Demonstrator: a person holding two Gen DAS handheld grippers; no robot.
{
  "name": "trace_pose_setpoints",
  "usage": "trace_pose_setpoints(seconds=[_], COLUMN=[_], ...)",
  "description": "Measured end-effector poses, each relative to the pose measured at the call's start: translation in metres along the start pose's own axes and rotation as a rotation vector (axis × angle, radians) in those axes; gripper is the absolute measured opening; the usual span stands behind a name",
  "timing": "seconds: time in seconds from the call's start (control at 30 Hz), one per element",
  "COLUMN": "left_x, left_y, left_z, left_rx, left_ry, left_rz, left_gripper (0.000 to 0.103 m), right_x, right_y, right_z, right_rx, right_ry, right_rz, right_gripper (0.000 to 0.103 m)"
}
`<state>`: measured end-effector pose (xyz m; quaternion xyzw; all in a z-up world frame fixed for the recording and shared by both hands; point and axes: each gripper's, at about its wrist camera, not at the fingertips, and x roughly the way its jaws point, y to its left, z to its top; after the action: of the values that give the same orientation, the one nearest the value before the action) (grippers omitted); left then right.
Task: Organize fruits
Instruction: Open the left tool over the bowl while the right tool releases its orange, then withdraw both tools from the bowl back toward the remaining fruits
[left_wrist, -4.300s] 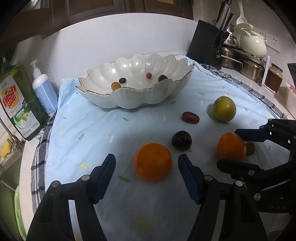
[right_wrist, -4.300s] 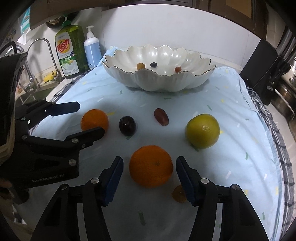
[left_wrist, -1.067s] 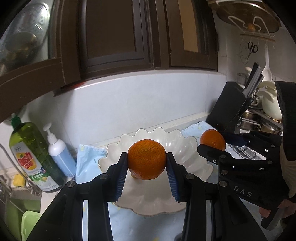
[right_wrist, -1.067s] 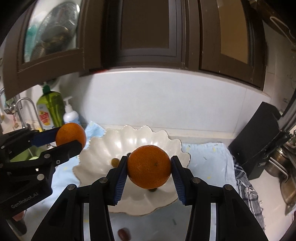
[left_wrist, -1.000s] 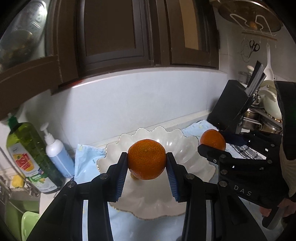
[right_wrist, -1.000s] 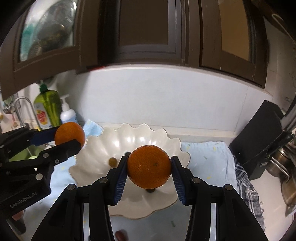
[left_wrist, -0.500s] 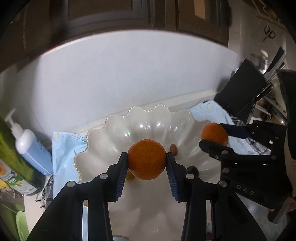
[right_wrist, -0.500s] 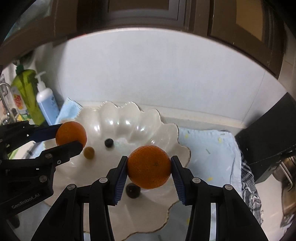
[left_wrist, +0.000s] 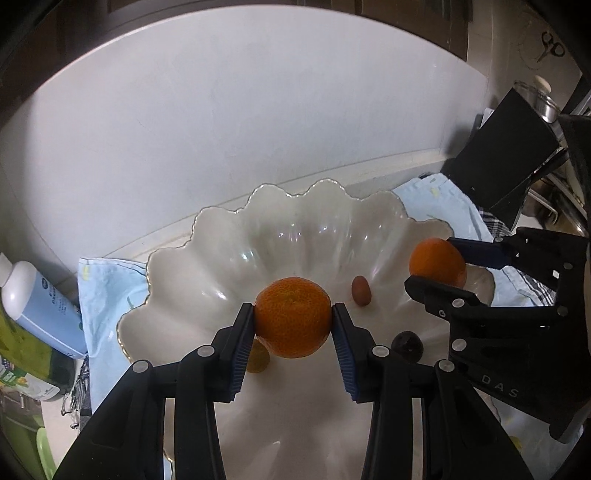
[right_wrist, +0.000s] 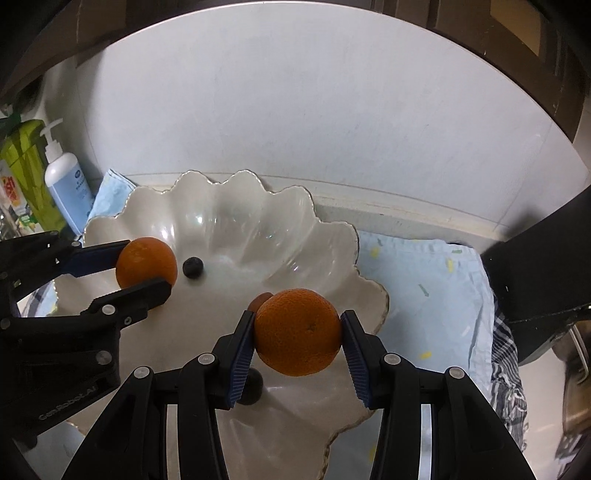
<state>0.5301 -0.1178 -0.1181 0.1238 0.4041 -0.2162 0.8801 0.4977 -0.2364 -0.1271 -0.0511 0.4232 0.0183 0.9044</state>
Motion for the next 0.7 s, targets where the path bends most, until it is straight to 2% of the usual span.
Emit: trace_pose_setpoints(seconds=[0.07,0.17,0.23,0.47,0.57,0.7], left_x=[0.002,-0.003,-0.008,-0.034,-0.051,-0.072], left_y=[0.001,0.002,0.003,0.009,0.009,0.008], left_z=[0.001,0.001,0.002,0.003,0.003,0.001], left_rx=[-0.002,-0.001,0.007,0.006,0.002,0.003], left_ry=[0.010,-0.014,-0.032,-0.089,-0.129,-0.162], left_rz=[-0.003,0.026,0.043,0.097,0.108,0.113], left_gripper=[0.043,0.060,0.061,0.068,0.069,0.072], right_x=[0.002,0.004,0.002,-0.017,-0.029,-0.047], right_y=[0.001,0.000,-0.001,-0.004,-0.004,-0.002], right_z=[-0.001,-0.003,-0.004,-0.004,-0.006,-0.008], right_rx=[-0.002,0.010,0.018,0.034,0.046,0.058], right_ry=[0.006,0.009,-0.006,-0.037,-0.058,-0.088], right_rz=[0.002,0.001,-0.010,-0.046,-0.047,-0.043], right_gripper=[0.048,0.055,0.061,0.061,0.066,0.066])
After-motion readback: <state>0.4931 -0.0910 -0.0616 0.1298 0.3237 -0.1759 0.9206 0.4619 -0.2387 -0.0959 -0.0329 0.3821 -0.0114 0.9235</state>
